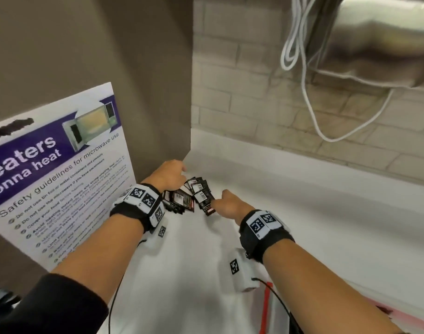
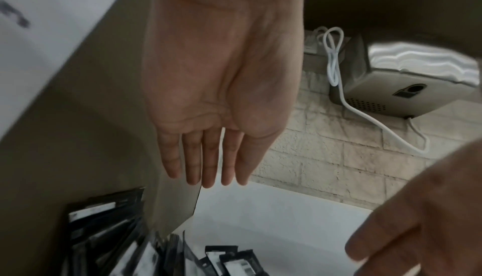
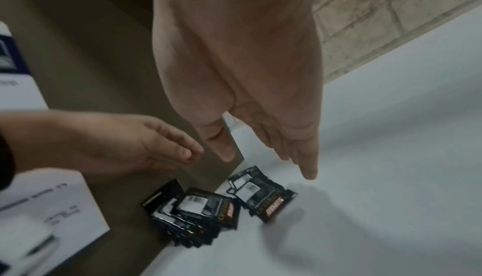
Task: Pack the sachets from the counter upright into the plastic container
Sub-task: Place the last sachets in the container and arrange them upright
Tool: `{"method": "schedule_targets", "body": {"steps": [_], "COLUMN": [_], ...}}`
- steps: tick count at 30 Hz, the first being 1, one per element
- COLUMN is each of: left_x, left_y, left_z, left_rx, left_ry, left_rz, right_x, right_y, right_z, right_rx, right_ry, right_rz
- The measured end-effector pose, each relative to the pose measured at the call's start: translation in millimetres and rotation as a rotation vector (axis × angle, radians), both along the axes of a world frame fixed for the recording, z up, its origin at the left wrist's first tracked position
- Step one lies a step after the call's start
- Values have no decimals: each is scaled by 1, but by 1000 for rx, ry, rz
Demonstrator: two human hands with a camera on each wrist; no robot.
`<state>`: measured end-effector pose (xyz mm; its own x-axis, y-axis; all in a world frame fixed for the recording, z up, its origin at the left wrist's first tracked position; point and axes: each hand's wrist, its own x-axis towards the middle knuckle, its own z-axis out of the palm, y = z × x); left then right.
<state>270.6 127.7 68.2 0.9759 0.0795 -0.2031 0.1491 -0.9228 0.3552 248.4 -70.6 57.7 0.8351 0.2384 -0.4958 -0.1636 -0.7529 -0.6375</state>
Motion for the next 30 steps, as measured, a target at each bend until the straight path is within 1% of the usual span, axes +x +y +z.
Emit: {"method": "schedule_targets", "body": {"steps": [4,8,16,18,20,24,28,30], "left_x": [32,59,83,84,85,85,81,79], "left_y": [0,-3,-14,-16,-17,-22,-30,-34], "left_z": [1,-11,-42,-47,-49,-45,-38,-34], "left_rx": [30,85,134,108,84,16,-32,-17], "left_ry": [112,212,360,365,332,296,275,277], "left_rz": [-47,-115,-204,-200,-193,-183,-216,-244], "right_x": [22,42,61,62,62,63,65,66], "right_y": [11,17,24,25,26,26,24,22], "right_z": [-20,-39,-63,-67,-70,-73,-74,-74], "right_rx": [-99,-242,-264,-250,-234,-188,-131,-99], "right_ry": [-19,-85,-226,-239,-242,-234,-200,-181], "right_rz": [48,102,85,88,79,52,32,18]}}
